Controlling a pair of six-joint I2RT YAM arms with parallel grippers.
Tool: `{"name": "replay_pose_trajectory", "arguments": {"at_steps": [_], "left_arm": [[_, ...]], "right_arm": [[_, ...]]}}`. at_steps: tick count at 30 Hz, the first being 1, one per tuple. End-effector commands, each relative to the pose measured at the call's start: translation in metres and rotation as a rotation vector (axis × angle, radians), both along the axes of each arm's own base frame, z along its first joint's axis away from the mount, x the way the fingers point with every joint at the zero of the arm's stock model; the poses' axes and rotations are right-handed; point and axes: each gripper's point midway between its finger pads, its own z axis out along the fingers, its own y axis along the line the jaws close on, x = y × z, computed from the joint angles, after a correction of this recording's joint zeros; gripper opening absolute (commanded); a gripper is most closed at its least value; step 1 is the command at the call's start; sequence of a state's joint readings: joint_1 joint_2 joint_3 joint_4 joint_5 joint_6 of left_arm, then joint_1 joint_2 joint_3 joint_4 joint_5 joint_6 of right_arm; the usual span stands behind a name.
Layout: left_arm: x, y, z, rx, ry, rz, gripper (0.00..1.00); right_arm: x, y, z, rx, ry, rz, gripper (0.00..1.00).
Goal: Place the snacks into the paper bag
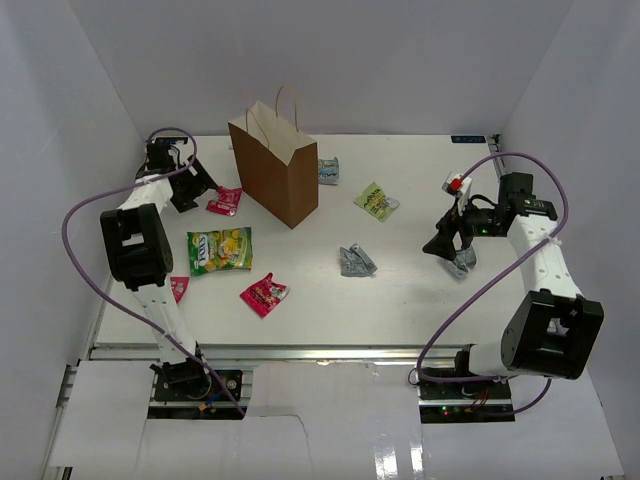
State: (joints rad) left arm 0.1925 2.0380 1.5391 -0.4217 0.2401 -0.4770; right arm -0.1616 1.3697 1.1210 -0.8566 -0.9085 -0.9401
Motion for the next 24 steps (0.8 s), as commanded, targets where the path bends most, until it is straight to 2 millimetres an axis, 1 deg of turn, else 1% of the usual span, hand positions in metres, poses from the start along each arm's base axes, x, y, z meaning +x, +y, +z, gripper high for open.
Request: {"name": "replay_pose_trajectory", "arguments": {"at_steps": [1,2,3,4,5,7,9,11,12,13,15,17,18,20,21,22,23,24], "left_arm": [[0.02,-0.004,0.016,0.015,-0.047,-0.064,0.93],[0.027,-0.005,0.02,0.032,-0.066,-0.077,0.91],[0.029,-0.005,0.011,0.063,-0.059,-0.113,0.9],[0.032,-0.01,0.009,0.08,-0.061,-0.135,0.9],[0.033,-0.01,0.007,0.093,-0.062,-0.143,0.89],[0.031,-0.014,-0.001,0.103,-0.052,-0.171,0.87],[0.027,-0.019,-0.012,0.107,-0.033,-0.194,0.83],[0.023,-0.026,-0.021,0.12,-0.016,-0.222,0.82],[0.02,-0.028,-0.028,0.131,0.0,-0.228,0.8],[0.019,-0.034,-0.032,0.141,0.008,-0.246,0.78],[0.018,-0.038,-0.039,0.18,0.027,-0.256,0.76],[0.015,-0.037,-0.048,0.216,0.058,-0.25,0.72],[0.014,-0.036,-0.051,0.233,0.069,-0.244,0.68],[0.008,-0.031,-0.059,0.283,0.104,-0.223,0.63],[0.006,-0.03,-0.061,0.294,0.116,-0.219,0.55],[0.0,-0.025,-0.066,0.307,0.138,-0.203,0.52],[-0.001,-0.025,-0.063,0.308,0.136,-0.196,0.5],[-0.003,-0.02,-0.062,0.333,0.143,-0.178,0.48]], "right_arm": [[0.001,0.004,0.005,0.026,-0.009,0.019,0.91],[0.001,0.004,0.004,0.03,-0.003,0.017,0.91],[0.001,0.004,0.003,0.031,0.003,0.017,0.91],[0.0,0.004,0.003,0.033,0.007,0.017,0.92],[0.0,0.004,0.002,0.031,0.009,0.015,0.91],[0.001,0.003,0.0,0.029,0.015,0.014,0.92],[0.002,0.003,-0.002,0.032,0.024,0.012,0.91],[0.004,0.003,-0.001,0.035,0.023,0.012,0.92],[0.006,0.004,-0.001,0.037,0.024,0.014,0.92],[0.006,0.003,0.0,0.039,0.027,0.012,0.92],[0.008,0.003,-0.002,0.04,0.033,0.012,0.92],[0.011,0.003,-0.002,0.042,0.034,0.012,0.92],[0.011,0.003,-0.002,0.041,0.034,0.013,0.92],[0.013,0.002,-0.002,0.042,0.036,0.011,0.92],[0.013,0.002,-0.002,0.042,0.035,0.012,0.92],[0.013,0.003,-0.001,0.045,0.036,0.013,0.92],[0.013,0.003,-0.002,0.046,0.04,0.012,0.92],[0.013,0.003,-0.002,0.046,0.039,0.012,0.92]]}}
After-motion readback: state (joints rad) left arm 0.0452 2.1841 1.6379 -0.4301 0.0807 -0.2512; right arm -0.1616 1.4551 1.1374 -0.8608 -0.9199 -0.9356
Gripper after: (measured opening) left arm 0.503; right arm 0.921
